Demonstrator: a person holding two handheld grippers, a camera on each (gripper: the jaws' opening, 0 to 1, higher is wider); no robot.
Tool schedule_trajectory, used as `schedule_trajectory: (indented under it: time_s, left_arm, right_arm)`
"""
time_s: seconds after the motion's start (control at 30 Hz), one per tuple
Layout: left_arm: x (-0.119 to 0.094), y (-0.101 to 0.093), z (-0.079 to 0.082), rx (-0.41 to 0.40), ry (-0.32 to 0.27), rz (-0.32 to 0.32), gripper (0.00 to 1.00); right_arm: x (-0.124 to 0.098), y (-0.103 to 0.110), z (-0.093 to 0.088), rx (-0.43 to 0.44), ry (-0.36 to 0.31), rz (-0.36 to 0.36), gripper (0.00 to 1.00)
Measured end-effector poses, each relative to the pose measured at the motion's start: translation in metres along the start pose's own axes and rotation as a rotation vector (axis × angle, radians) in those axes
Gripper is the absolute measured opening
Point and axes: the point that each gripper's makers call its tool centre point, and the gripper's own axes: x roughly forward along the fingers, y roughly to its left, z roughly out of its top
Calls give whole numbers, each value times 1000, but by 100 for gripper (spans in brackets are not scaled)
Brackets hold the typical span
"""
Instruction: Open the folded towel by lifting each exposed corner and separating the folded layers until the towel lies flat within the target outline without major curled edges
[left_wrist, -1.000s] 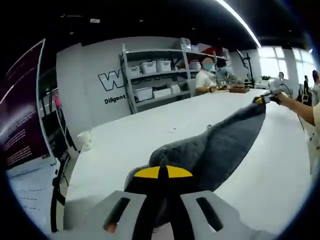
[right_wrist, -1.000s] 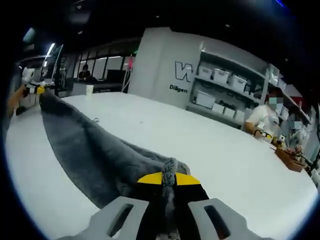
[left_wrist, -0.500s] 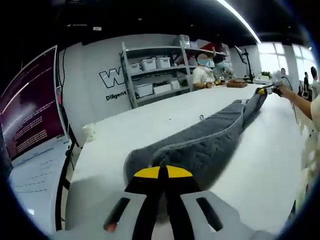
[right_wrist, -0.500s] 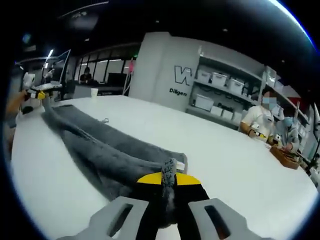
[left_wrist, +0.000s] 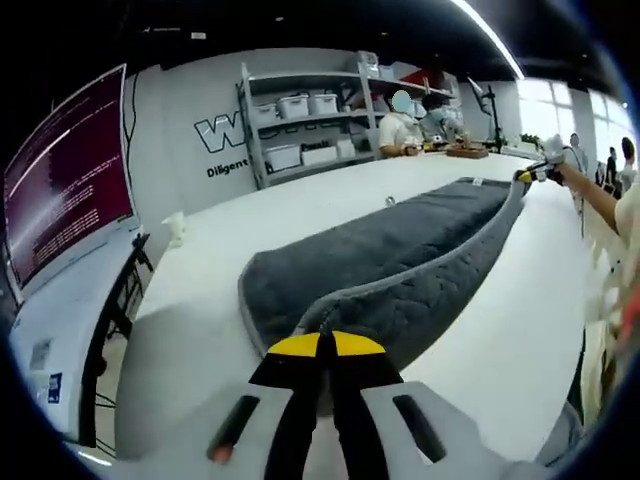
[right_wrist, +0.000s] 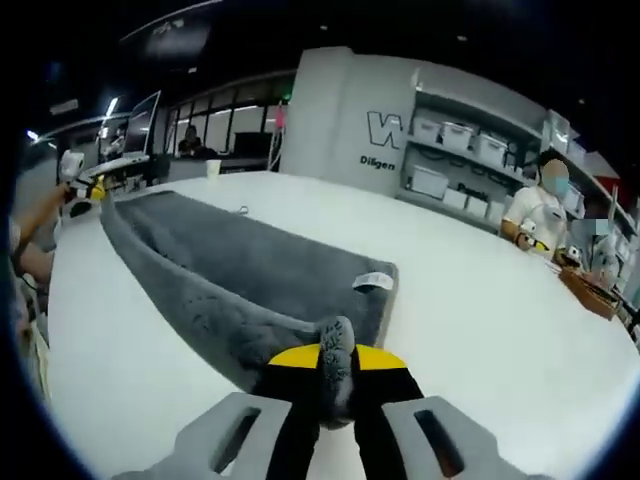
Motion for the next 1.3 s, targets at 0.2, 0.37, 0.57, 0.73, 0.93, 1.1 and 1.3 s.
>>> schedule_trajectory:
  time_s: [0.2, 0.37, 0.57, 0.73, 0.93, 1.1, 1.3]
  left_arm:
    - [-4, -7, -14, 58, 79, -23, 1]
    - [-9, -8, -17, -1, 55, -47, 3]
    - [-21, -12, -10, -52, 12, -65, 15]
    - [-36, -19, 4, -77, -35, -66, 29]
    - [-45, -28, 33, -117, -114, -53, 45]
    - [-27, -44, 41, -132, -88, -43, 60]
    - [5, -49, 26, -176, -20, 8, 71]
  right_arm:
    - [-7, 14, -17, -116, 92, 42, 5]
    - [-16, 15, -20, -93, 104, 50, 9]
    - [-34, 11, -20, -64, 110, 40, 32]
    - [-54, 12, -23, -49, 147, 23, 52]
    - [-68, 23, -9, -5, 129, 39, 74]
    - [-64, 39, 28, 47, 27, 72, 82]
    - [-35, 47, 31, 71, 27, 46, 86]
